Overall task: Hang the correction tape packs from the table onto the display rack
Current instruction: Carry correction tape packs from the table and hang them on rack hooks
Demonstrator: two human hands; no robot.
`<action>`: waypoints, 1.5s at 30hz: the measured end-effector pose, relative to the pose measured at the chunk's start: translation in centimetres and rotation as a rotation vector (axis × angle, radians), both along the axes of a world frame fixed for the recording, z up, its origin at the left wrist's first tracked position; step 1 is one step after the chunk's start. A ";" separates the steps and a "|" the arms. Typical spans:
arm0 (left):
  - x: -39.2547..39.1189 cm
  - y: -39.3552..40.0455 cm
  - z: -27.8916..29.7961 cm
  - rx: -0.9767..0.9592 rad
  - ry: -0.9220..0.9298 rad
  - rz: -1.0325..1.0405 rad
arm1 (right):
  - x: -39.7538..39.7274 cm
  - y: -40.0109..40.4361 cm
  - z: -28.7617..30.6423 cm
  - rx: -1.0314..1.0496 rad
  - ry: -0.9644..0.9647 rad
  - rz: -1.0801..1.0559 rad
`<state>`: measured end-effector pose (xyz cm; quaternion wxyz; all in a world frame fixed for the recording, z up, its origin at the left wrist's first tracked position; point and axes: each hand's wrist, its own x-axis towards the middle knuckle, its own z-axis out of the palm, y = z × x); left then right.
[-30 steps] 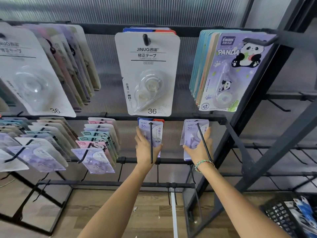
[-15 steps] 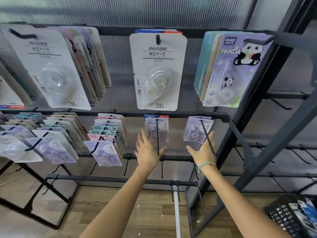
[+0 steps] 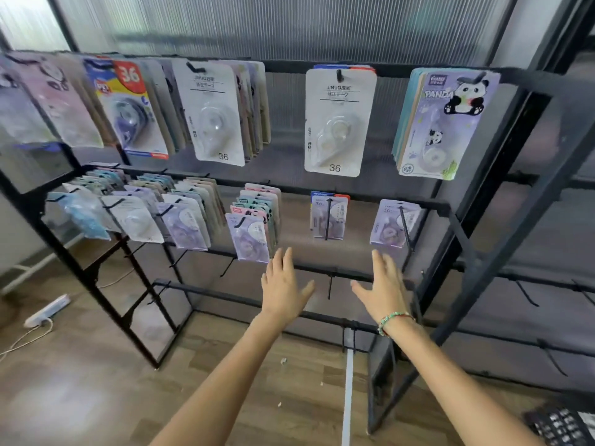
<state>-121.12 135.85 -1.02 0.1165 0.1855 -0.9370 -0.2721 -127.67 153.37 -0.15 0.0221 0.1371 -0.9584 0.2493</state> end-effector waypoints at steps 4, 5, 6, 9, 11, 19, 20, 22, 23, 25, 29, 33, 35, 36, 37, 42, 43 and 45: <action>4.8 -1.3 -0.1 -0.023 0.029 0.056 | 3.7 -1.9 0.5 0.046 0.007 0.121; 5.9 -2.0 0.1 -0.030 0.035 0.082 | 4.4 -2.7 0.7 0.055 0.019 0.153; 7.1 -2.8 0.3 -0.032 0.035 0.112 | 5.0 -3.6 1.0 0.061 0.028 0.183; 11.2 -6.3 0.7 -0.030 0.040 0.210 | 7.2 -7.7 1.7 0.059 0.039 0.296; 14.5 -9.2 0.6 -0.038 0.030 0.277 | 9.3 -11.1 1.9 0.053 0.045 0.368; 31.9 -23.0 1.5 0.009 -0.004 0.585 | 22.2 -29.5 1.8 -0.006 0.026 0.690; 34.6 -24.9 1.6 0.001 -0.019 0.631 | 24.4 -32.0 1.9 -0.014 0.020 0.735; 39.7 -28.5 1.6 -0.013 -0.036 0.724 | 28.6 -36.6 1.9 -0.022 0.014 0.821; 42.2 -30.2 1.5 -0.018 -0.032 0.772 | 30.7 -38.8 1.9 -0.023 0.017 0.858; 46.6 -32.9 1.7 -0.013 -0.010 0.857 | 34.2 -42.8 1.8 -0.029 0.022 0.931; 54.4 -37.6 2.1 -0.027 -0.014 1.001 | 40.7 -50.2 2.4 -0.069 0.015 1.071; 59.8 -41.9 1.7 -0.009 0.004 1.138 | 45.7 -56.4 2.1 -0.049 0.015 1.203; 61.3 -43.9 1.4 0.005 0.025 1.184 | 47.3 -59.5 1.8 -0.034 0.007 1.249; 61.9 -44.8 1.3 0.014 0.027 1.206 | 47.9 -61.1 1.7 -0.022 0.007 1.274; 62.4 -45.8 1.2 0.019 0.025 1.227 | 48.5 -62.7 1.5 -0.015 0.012 1.304; 64.7 -51.6 0.8 0.033 0.014 1.353 | 50.4 -70.8 1.4 0.007 0.029 1.419; 65.0 -53.0 1.1 0.030 0.006 1.372 | 50.6 -72.6 1.6 -0.002 0.033 1.440; 65.5 -56.1 1.5 0.023 -0.008 1.413 | 50.9 -76.3 2.2 -0.002 0.041 1.483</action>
